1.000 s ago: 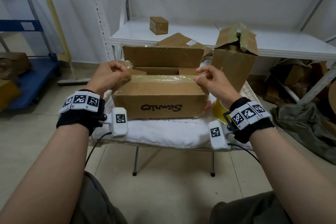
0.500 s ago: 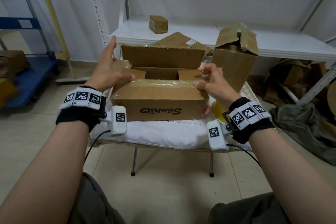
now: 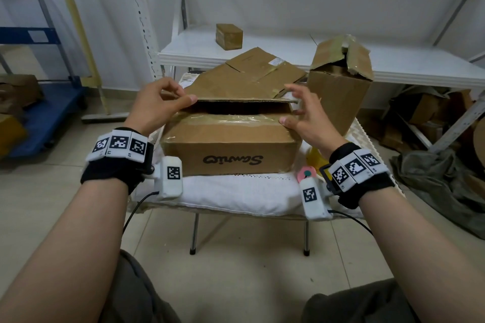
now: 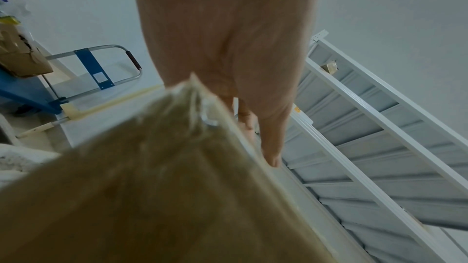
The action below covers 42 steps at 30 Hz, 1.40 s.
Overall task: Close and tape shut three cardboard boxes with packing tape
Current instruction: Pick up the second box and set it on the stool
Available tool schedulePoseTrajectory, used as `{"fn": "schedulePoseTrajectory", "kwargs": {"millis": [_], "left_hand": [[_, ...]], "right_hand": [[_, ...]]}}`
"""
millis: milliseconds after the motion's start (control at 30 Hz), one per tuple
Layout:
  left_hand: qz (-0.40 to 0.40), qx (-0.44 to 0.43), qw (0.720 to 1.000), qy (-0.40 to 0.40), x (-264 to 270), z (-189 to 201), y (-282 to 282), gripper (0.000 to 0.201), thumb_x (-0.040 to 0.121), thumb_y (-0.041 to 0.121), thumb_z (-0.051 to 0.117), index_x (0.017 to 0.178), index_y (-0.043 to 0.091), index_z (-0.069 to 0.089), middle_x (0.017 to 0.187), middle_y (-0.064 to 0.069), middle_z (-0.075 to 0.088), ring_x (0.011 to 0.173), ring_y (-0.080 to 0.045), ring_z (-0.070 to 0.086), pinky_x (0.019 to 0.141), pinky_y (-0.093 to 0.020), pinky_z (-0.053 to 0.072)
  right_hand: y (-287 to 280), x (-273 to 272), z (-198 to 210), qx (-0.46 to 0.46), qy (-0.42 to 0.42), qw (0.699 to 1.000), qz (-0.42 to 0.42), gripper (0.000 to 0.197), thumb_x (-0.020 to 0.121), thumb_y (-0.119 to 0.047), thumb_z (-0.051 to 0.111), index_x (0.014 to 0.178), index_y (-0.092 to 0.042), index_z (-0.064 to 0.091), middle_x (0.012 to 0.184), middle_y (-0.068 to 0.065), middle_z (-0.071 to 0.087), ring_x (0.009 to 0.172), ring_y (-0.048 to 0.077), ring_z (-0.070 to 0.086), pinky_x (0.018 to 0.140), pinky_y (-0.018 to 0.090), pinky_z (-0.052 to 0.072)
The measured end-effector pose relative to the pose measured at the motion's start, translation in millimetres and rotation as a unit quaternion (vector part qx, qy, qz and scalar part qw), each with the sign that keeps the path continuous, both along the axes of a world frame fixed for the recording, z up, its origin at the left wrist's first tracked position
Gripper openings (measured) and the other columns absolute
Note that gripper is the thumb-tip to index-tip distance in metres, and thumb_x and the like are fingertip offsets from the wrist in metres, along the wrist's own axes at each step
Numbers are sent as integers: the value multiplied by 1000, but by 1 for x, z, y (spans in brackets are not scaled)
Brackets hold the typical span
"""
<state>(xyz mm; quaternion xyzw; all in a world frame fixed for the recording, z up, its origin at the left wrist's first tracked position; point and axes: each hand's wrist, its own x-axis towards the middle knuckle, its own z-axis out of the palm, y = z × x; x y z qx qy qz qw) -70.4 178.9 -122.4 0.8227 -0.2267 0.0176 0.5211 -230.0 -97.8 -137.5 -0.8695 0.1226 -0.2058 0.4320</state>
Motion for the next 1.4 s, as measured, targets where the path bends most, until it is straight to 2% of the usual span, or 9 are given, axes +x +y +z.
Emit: {"fn": "schedulePoseTrajectory", "kwargs": {"millis": [200,333,433,567,700,800,1133,1300,1400], "left_hand": [[17,21,1000,11,2,-3,-1,15,76,21,84,79,10,74,91,-5,73,97,-19,65,99,-42,50],[39,19,998,40,5,-6,-2,24,76,18,84,92,5,71,93,-6,68,90,-19,60,87,-36,52],[55,2,995,88,8,-7,1,9,82,15,79,85,11,72,90,0,68,87,-12,60,75,-26,49],[53,-48,988,139,14,-7,12,11,80,6,79,80,14,73,92,-5,72,88,-17,67,79,-29,57],[36,-79,980,177,13,-9,18,16,79,1,77,94,5,71,95,-11,72,74,-15,70,62,-17,57],[39,-84,974,209,11,-8,19,13,82,0,74,94,6,72,98,-10,73,82,-17,72,62,-15,56],[109,61,991,44,5,0,11,12,75,20,86,83,13,79,88,-2,75,89,-12,65,95,-41,55],[71,87,992,64,-5,-3,7,25,79,26,83,73,12,64,91,-3,68,85,-19,63,66,-32,53],[70,30,988,136,-7,-3,7,29,76,23,84,87,14,58,104,-6,63,101,-27,62,73,-37,53]], "right_hand": [[-2,-3,-1,-21,32,999,-10,27,92,-22,72,119,-23,71,130,-1,48,102,10,51,108,42,46],[-1,-4,-2,-31,27,999,-18,21,93,-23,72,114,-24,73,129,-3,52,111,17,52,105,38,46],[0,-3,-2,-39,21,999,-22,20,93,-22,72,113,-24,73,130,-3,54,106,11,52,103,34,46],[0,-3,-1,-48,24,998,-24,22,94,-21,70,117,-20,73,130,-2,53,95,0,49,97,27,44],[3,-2,1,-64,44,997,-14,29,98,-20,64,125,-27,71,129,1,50,114,10,46,108,31,38],[5,-1,0,-80,57,995,-16,30,100,-20,60,128,-29,69,127,2,49,116,10,43,113,33,34],[4,-1,-4,-81,77,994,-11,30,104,-24,54,131,-27,67,132,-5,42,125,5,36,120,36,27],[10,0,-3,-59,80,995,-7,39,105,-40,47,133,-20,66,139,1,39,126,9,35,117,35,28],[13,0,-3,-1,57,998,-17,33,107,-29,46,129,-17,67,136,0,36,124,8,33,115,28,24]]}}
